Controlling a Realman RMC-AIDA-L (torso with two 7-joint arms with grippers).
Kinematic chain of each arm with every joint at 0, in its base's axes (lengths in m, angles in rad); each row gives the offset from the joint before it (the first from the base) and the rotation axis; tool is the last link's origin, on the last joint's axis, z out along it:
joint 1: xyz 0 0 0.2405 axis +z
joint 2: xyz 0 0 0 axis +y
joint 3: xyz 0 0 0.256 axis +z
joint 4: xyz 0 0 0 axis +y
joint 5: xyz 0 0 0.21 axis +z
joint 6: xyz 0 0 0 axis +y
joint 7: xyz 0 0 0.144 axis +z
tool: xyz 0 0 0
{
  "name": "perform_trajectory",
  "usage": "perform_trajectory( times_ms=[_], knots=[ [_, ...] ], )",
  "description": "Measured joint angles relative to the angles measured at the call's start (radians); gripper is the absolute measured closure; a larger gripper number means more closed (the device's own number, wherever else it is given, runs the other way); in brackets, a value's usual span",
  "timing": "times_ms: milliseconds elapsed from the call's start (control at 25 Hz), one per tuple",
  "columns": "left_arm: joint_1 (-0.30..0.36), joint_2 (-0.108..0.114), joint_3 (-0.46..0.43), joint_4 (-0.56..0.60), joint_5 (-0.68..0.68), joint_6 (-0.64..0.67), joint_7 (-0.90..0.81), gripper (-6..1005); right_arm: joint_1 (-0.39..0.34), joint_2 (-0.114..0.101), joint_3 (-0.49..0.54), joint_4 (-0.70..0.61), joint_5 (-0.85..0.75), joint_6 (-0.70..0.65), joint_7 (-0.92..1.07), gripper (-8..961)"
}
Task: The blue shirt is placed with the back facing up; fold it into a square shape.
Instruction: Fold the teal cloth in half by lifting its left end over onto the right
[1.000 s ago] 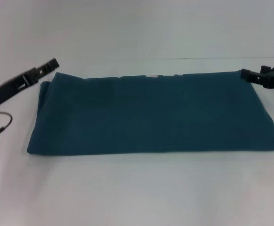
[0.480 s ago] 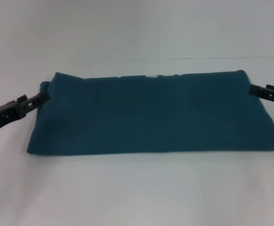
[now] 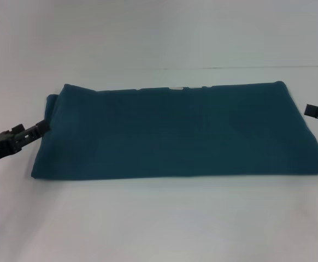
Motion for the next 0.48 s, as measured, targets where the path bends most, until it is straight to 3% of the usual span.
perform_trajectory(
  times_ms=[160, 480],
  knots=[
    [0.002, 0.0, 0.0, 0.0, 0.006, 0.006, -0.004, 61, -0.014, -0.011, -0.01, -0.001, 0.0, -0.004, 0.025, 158],
    [0.02, 0.001, 0.001, 0.036, 0.065, 0.052, -0.107, 61, -0.019, -0.013, -0.011, -0.002, 0.0, 0.002, 0.028, 159]
  ],
)
